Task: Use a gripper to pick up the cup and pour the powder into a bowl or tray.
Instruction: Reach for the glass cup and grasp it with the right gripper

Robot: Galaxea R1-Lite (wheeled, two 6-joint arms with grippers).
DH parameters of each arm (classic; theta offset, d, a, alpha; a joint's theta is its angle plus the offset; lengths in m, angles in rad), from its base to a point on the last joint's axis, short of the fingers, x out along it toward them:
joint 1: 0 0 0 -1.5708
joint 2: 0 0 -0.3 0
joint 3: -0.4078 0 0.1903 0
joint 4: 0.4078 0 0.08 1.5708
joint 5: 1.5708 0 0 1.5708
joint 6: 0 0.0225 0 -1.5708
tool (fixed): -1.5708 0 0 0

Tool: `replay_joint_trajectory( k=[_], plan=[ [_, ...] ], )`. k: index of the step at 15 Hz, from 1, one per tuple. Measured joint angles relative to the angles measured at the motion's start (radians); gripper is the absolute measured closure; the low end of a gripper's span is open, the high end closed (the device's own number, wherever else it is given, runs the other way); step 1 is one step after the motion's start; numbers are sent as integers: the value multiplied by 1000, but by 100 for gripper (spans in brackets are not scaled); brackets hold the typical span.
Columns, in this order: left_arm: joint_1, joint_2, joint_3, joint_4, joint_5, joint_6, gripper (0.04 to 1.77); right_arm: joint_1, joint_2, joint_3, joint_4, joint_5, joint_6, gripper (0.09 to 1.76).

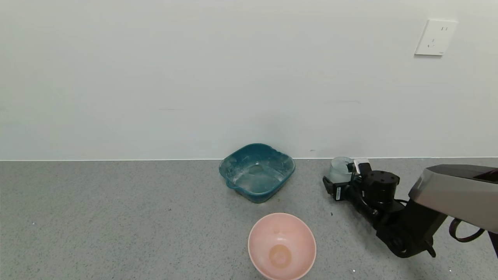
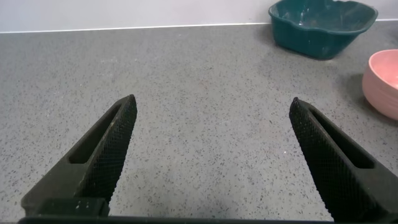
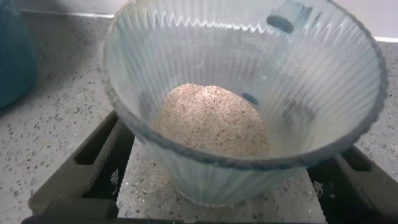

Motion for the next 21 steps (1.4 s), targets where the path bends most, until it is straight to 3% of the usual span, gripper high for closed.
replay_joint_trajectory(
  k=[17, 19, 21],
  plan=[
    [0, 0, 0, 0, 0, 0, 5, -1, 22, -26, 5, 0, -2, 14],
    [0, 0, 0, 0, 0, 0, 5, -2, 24, -26, 4, 0, -8, 44],
    [0, 0, 0, 0, 0, 0, 5, -2, 25, -26, 5, 1, -12, 49]
  ],
)
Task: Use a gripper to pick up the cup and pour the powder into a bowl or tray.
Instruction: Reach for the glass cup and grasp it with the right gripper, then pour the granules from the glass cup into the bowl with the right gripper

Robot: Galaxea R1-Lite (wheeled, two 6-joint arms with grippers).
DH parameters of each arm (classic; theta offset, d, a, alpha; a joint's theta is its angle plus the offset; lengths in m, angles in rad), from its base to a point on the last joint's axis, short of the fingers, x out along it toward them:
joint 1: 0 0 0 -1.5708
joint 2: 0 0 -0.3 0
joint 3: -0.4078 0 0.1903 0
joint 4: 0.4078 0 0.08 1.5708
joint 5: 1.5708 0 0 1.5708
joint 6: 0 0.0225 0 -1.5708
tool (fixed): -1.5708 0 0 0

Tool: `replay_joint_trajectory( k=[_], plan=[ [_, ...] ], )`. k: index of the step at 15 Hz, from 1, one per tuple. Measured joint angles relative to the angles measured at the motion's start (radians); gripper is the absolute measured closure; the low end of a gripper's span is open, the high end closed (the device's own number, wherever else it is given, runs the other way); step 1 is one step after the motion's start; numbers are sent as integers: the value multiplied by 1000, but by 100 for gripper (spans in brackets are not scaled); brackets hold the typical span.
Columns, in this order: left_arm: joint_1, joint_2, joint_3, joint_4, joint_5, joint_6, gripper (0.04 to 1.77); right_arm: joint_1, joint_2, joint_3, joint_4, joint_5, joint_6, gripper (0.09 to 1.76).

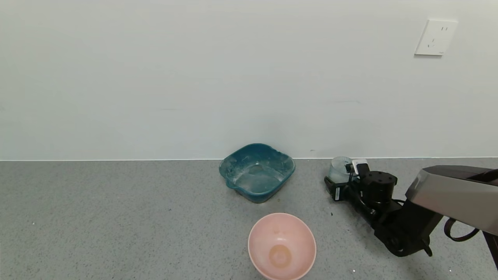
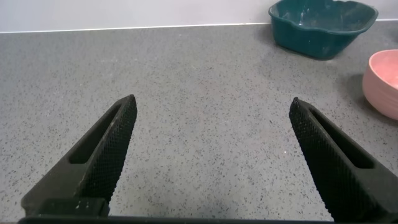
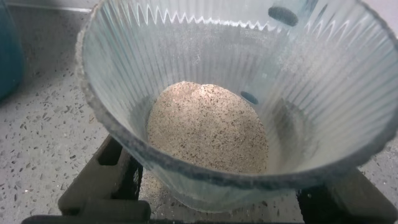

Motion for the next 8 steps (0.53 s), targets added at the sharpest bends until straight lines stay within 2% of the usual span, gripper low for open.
replay_joint_trajectory(
  k=[8],
  plan=[
    [0, 0, 0, 0, 0, -1, 5, -1, -2, 1, 0, 0, -1, 50]
  ],
)
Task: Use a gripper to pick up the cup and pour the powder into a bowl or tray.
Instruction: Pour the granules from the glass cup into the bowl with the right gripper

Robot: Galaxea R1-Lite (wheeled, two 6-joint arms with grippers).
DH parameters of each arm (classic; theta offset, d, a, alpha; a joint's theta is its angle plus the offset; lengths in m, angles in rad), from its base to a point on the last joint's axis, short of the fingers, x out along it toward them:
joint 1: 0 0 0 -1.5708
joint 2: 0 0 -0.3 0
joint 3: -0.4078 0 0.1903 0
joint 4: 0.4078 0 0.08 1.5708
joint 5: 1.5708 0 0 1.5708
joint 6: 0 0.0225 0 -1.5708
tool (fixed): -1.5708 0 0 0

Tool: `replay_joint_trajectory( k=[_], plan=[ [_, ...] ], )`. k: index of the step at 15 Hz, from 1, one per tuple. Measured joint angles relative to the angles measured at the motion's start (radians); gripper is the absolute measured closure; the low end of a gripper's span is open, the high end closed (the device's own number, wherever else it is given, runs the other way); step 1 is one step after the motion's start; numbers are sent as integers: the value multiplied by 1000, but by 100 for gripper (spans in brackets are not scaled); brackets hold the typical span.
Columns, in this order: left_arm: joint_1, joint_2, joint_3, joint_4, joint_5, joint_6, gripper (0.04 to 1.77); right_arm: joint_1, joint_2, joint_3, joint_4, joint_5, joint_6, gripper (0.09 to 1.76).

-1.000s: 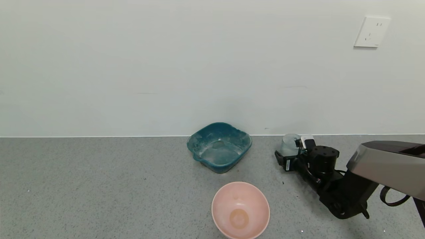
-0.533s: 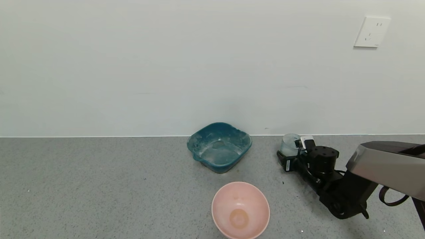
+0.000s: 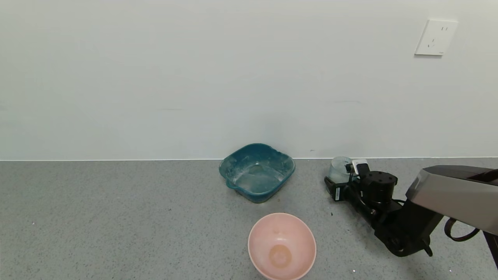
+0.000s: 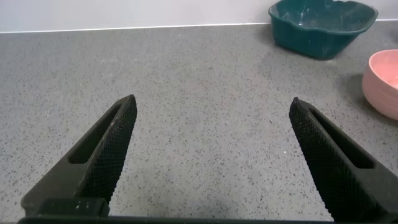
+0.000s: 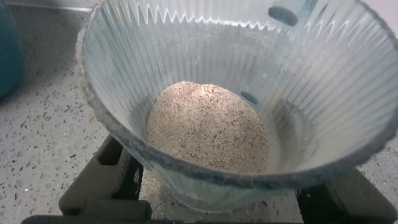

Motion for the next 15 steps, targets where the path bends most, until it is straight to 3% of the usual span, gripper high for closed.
replay_joint_trajectory(
  k=[7, 15],
  plan=[
    [0, 0, 0, 0, 0, 0, 5, 1, -58, 19, 29, 1, -27, 50],
    [0, 0, 0, 0, 0, 0, 5, 46, -294, 38, 291, 1, -105, 50]
  ],
)
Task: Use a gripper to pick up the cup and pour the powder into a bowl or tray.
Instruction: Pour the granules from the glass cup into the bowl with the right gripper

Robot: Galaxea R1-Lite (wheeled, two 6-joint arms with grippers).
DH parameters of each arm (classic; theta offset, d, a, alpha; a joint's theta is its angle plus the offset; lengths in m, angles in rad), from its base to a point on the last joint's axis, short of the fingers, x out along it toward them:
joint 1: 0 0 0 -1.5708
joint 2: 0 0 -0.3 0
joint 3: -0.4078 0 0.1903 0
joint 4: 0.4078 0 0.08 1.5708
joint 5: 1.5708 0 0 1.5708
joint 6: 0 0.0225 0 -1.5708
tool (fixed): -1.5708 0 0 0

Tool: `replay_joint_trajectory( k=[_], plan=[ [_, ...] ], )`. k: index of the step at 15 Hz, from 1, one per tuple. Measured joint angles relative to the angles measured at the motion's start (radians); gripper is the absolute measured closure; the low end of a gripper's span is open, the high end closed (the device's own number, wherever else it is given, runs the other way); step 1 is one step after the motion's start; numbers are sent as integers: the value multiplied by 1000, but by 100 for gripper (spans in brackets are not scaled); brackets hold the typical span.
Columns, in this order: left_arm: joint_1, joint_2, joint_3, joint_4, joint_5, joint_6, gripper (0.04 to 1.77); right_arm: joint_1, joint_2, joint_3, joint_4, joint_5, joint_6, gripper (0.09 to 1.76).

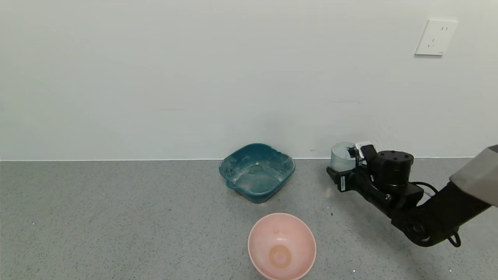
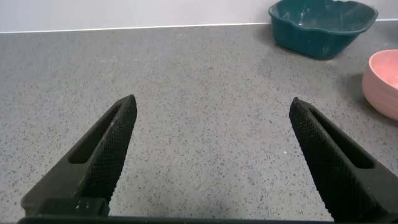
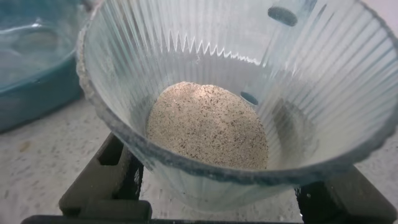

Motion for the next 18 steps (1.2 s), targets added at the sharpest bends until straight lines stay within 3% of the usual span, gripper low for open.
replay_joint_trajectory(
  k=[7, 13, 18],
  plan=[
    [0, 0, 0, 0, 0, 0, 5, 82, -129, -68, 250, -8, -150, 50],
    [0, 0, 0, 0, 0, 0, 5, 94, -134, -300, 538, -53, -336, 50],
    [0, 0, 0, 0, 0, 0, 5, 100, -63, -493, 653, -140, -436, 50]
  ],
)
